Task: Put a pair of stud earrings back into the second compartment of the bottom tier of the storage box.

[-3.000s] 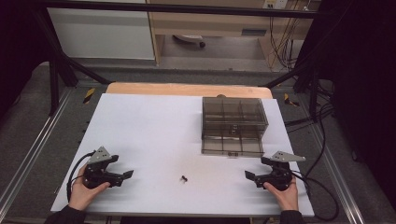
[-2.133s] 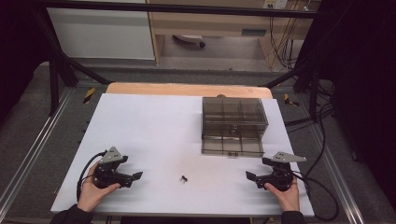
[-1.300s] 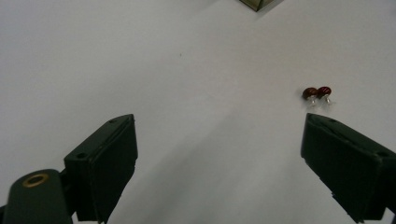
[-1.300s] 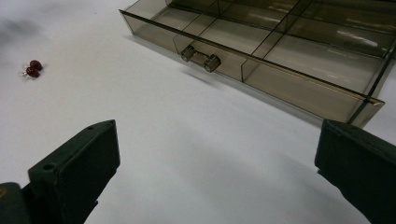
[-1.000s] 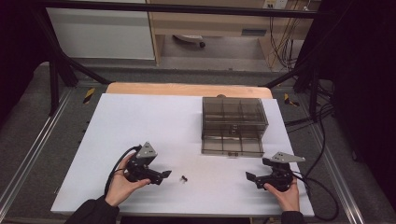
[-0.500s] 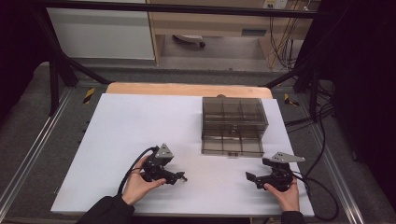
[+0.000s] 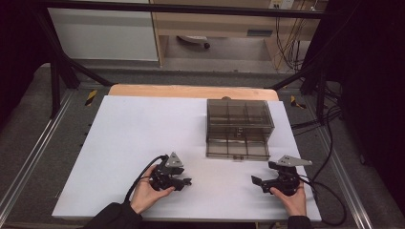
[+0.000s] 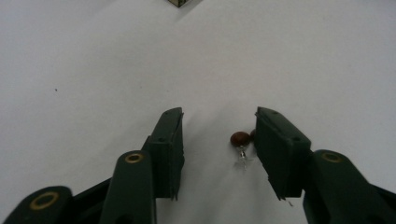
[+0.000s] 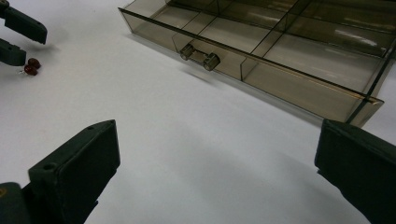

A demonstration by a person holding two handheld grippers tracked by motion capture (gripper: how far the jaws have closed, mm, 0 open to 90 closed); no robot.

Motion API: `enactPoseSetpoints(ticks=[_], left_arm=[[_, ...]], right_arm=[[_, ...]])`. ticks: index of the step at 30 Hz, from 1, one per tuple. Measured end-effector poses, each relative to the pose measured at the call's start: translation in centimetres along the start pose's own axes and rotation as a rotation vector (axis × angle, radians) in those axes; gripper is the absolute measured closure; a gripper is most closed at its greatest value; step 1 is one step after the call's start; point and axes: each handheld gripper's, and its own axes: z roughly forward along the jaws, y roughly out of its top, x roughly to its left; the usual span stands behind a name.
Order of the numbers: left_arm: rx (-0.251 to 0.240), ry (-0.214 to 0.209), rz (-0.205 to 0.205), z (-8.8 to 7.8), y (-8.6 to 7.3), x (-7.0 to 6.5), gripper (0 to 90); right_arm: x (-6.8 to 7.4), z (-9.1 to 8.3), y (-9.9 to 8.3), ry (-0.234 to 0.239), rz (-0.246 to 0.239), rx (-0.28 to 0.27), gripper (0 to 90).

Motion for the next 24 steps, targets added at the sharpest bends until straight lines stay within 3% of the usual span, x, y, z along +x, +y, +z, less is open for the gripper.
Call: enactPoseSetpoints(ticks=[11,18,24], left_arm=[[0.023,0.0,0.006,0.48,-0.1,-0.4,68.4],[0.03,0.022,0.01,0.44,-0.12,-0.47,78.0],[0.027,0.019,0.005,0.44,-0.12,-0.44,80.0]], right_arm=[[0.0,0.01,0.0,0.004,0.001,0.0,0.8],[0.0,0.01,0.0,0.003,0.001,0.001,0.8],[0.01,0.0,0.0,0.005,0.003,0.003,0.8]])
